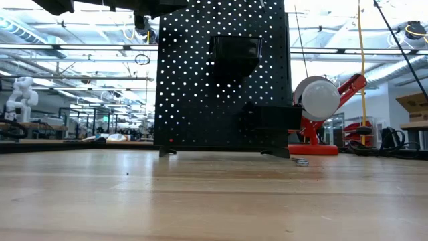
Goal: Hang tools onto peg board
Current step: Unhang the wrench from the pegboard
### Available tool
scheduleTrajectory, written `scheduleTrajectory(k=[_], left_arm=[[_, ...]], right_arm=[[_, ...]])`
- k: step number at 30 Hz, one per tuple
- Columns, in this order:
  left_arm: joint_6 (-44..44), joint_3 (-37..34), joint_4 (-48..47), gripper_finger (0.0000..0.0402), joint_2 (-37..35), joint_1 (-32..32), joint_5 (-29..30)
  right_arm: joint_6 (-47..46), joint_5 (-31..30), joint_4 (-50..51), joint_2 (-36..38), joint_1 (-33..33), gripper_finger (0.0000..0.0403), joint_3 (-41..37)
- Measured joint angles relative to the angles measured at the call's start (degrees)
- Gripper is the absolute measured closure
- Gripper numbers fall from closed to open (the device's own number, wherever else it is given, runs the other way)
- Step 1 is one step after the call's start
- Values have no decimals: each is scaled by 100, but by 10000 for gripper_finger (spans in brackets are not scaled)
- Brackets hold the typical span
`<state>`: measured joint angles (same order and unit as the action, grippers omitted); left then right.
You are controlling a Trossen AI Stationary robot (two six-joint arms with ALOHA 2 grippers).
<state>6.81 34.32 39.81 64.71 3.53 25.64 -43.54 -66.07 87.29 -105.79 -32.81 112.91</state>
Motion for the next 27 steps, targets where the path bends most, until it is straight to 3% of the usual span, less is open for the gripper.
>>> scheduleTrajectory(k=[2, 9, 13, 19, 27], left_arm=[[-8, -2, -3, 384, 0, -2, 0], [-11, 0, 5, 384, 0, -2, 0], [-14, 0, 7, 384, 0, 0, 0], [-39, 0, 17, 384, 0, -2, -3], [-49, 0, 50, 384, 0, 37, -26]], right_arm=[[-772, 304, 215, -22, -149, 403, -375], [-1591, 1574, -692, 34, -320, 403, -1940], [-1623, 2227, -1951, 30, -346, 403, -2884], [-1387, 2595, -3759, 30, -224, 403, -4085], [-1096, 3210, -4229, 25, 126, 403, -4733]])
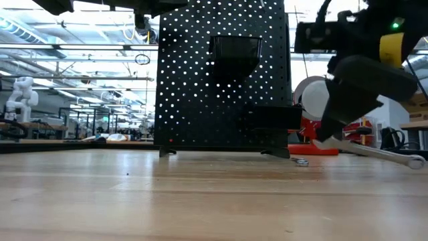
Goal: Hang tools onto peg board
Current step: Unhang the wrench from the pegboard, then unhang the screwdriver from the pegboard
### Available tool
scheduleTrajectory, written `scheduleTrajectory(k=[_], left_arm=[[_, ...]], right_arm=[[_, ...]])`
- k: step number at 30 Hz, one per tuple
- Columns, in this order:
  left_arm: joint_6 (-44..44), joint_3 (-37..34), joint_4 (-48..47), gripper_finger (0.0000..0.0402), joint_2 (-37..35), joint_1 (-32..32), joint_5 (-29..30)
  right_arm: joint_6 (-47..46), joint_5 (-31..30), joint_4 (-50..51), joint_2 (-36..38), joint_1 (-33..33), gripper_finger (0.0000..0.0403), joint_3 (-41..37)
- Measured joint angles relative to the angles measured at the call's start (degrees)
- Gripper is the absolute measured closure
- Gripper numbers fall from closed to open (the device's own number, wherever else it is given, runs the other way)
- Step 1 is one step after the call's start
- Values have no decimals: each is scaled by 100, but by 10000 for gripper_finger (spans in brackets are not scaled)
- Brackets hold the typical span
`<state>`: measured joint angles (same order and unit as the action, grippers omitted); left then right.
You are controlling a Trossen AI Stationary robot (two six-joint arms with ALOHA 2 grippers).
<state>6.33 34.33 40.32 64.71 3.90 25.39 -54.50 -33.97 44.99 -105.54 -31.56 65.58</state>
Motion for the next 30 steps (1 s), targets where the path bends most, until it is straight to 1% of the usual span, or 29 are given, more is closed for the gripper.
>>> scheduleTrajectory(k=[2, 7, 11, 15, 21, 24, 27, 30], left_arm=[[2, 0, 0, 384, 0, -2, -1], [6, 0, -2, 384, 0, -2, -4], [22, 0, -7, 384, 0, -2, -9], [39, 0, -10, 384, 0, 0, -9], [37, 0, -18, 384, 0, -2, -11], [37, 0, -30, 384, 0, -2, -11], [37, 0, -31, 384, 0, -2, -11], [37, 0, -31, 384, 0, 0, -11]], right_arm=[[191, 229, -27, 0, 111, 403, -41], [322, 581, -50, 0, 401, 400, -135], [542, 1236, -278, 0, 574, 383, -135], [690, 1451, -563, 0, 612, 342, -135], [719, 1464, -669, 0, 608, 251, -132], [739, 1471, -626, 0, 610, 212, -79], [1032, 1470, -631, 0, 599, 187, 155], [1494, 1462, -529, 0, 596, 178, 550]])
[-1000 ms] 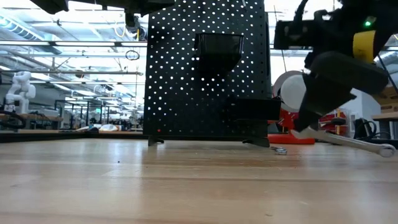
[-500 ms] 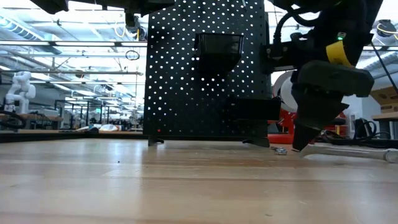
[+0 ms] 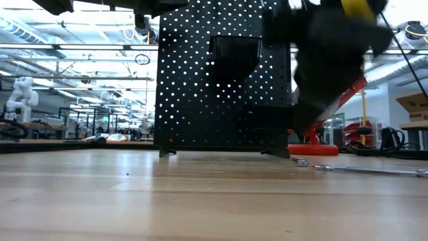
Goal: Hang tools onto peg board
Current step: Unhang the screwdriver from the pegboard
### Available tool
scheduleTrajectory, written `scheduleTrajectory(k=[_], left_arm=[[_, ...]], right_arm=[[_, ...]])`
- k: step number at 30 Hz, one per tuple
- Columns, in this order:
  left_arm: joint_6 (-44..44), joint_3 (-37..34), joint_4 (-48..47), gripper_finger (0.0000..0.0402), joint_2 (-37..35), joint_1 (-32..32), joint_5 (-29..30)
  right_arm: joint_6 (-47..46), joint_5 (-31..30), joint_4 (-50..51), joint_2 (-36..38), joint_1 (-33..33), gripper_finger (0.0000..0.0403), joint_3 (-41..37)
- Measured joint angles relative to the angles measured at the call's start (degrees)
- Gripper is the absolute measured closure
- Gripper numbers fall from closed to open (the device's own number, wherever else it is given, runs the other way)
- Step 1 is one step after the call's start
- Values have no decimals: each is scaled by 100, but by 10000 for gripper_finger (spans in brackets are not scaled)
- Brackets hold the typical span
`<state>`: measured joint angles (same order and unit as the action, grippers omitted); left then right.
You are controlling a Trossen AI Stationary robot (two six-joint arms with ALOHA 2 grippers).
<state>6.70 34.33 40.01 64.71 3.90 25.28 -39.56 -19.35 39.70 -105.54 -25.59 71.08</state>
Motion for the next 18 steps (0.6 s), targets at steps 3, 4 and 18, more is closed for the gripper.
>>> scheduleTrajectory(k=[3, 4, 18], left_arm=[[0, 0, 0, 384, 0, 0, 0], [0, 0, 0, 384, 0, -2, 0], [-2, 0, -2, 384, 0, -2, 0]], right_arm=[[505, -163, 147, 0, -1, 180, 494], [668, -291, 255, 0, -1, 183, 683], [4193, -5195, 331, 12, 17, 222, 4212]])
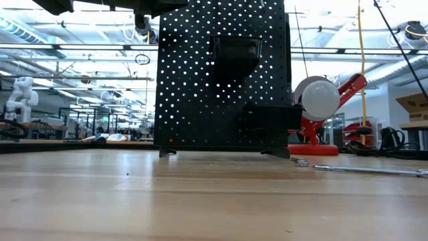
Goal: Hang tools onto peg board
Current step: Unhang the screwdriver from the pegboard
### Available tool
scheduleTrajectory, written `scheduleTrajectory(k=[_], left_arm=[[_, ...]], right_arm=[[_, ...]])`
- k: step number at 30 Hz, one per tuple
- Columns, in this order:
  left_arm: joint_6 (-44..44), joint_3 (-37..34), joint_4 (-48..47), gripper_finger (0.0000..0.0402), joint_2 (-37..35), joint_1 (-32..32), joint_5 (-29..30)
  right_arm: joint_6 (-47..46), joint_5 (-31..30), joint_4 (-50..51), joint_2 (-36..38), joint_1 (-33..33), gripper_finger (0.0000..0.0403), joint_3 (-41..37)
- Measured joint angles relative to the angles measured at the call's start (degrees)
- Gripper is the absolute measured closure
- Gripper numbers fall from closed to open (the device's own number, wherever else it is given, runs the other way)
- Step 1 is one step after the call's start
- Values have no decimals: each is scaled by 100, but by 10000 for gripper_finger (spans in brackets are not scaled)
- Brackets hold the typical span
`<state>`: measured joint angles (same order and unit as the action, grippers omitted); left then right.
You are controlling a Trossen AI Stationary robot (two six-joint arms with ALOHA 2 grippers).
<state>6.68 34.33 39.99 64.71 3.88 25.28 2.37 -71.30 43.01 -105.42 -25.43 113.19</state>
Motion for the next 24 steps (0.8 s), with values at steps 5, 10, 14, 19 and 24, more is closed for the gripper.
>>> scheduleTrajectory(k=[5, 10, 14, 19, 24], left_arm=[[0, 0, 1, 384, 0, 1, 0], [0, 0, 2, 384, 0, 2, 0], [-2, 0, -6, 384, 0, 0, -47], [0, 0, 0, 384, 0, 2, -153], [0, 0, -2, 384, 0, 0, -153]], right_arm=[[1074, -168, -839, 4, 377, 223, 827], [2232, -239, -1205, -12, 815, 209, 1140], [2487, -210, -1294, 118, 887, 203, 1411], [2119, -497, -991, 587, 844, 202, 1459], [142, -198, 737, 1039, 993, 195, 1464]])
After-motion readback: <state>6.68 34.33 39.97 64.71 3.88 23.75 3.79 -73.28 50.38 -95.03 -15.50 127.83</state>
